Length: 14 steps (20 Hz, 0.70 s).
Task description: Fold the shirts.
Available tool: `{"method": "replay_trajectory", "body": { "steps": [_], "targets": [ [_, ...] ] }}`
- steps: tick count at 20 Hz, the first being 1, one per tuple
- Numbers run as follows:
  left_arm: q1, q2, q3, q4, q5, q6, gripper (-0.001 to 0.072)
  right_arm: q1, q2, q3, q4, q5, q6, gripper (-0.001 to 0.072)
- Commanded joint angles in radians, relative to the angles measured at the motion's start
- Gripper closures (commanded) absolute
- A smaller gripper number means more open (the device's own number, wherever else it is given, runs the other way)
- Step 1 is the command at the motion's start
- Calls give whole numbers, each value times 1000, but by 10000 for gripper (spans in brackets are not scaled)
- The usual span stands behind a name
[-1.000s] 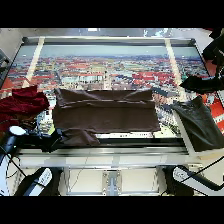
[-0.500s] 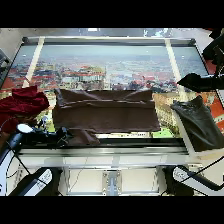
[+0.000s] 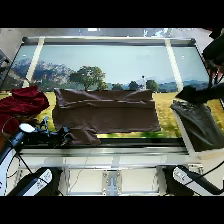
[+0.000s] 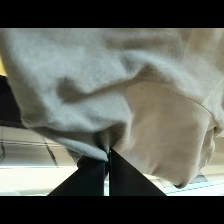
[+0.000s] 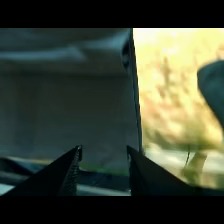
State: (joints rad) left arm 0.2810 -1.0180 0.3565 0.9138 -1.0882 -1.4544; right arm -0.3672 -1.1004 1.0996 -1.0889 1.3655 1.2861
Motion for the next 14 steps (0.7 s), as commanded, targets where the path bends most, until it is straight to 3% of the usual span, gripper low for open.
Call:
{"method": "replay_trajectory", "body": {
  "steps": [1, 4, 8, 14],
  "targets": [
    [-1, -1, 1, -3, -2, 4, 695, 0, 130, -440, 27, -192, 18, 259],
    [-1, -1, 1, -3, -7, 4, 695, 0, 205, -731, 245, -311, 46, 244],
    [-1, -1, 1, -3, -7, 4, 695, 0, 189, -774, 254, -324, 67, 246],
    [-1, -1, 1, -3, -7, 4, 695, 0, 188, -774, 256, -519, 140, 275]
  ]
}}
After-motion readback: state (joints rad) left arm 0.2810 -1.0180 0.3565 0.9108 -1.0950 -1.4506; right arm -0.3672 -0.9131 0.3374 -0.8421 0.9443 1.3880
